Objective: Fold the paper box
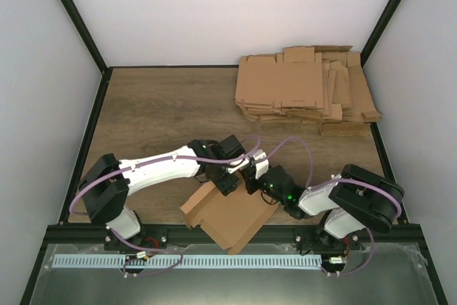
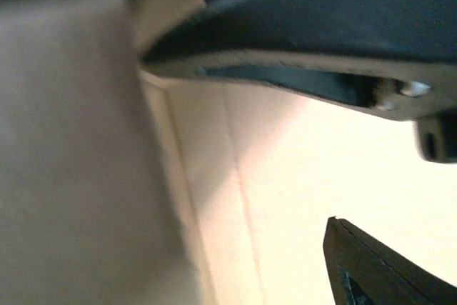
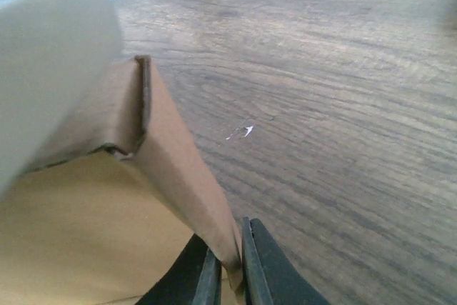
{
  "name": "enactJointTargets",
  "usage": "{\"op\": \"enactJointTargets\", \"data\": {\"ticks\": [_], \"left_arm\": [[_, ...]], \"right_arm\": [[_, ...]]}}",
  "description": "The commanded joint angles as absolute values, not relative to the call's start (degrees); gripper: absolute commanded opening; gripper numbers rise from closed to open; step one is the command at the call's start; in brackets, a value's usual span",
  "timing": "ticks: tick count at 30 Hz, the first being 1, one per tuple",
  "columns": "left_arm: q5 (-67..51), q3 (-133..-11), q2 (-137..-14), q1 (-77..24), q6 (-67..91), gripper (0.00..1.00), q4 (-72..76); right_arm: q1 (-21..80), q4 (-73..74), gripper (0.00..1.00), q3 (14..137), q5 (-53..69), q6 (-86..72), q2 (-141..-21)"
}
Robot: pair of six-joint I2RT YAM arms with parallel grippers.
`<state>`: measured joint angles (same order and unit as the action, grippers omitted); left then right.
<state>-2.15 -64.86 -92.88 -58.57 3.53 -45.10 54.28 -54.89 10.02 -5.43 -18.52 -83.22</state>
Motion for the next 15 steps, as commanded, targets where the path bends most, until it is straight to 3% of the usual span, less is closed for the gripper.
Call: {"op": "enactJointTargets", "data": {"ticks": [1,10,15], "left_arm": [[-11.73,-64.07,-90.85,-55.17,10.72,0.76,-35.34],[-17.75,-63.27,-82.28,-47.45,17.04,0.86,-32.07],[-18.97,-62.25,-80.08,-43.2,19.17,0.86,-31.15]], "right_arm": [[58.11,-55.79,0.06,13.78,-13.43,-11.1,-84.81],[58.14,-54.44,0.06,14.16,-13.27,-11.12,-84.26],[58.14,-54.13,0.06,14.87,-12.84,-10.75,-84.97]]}}
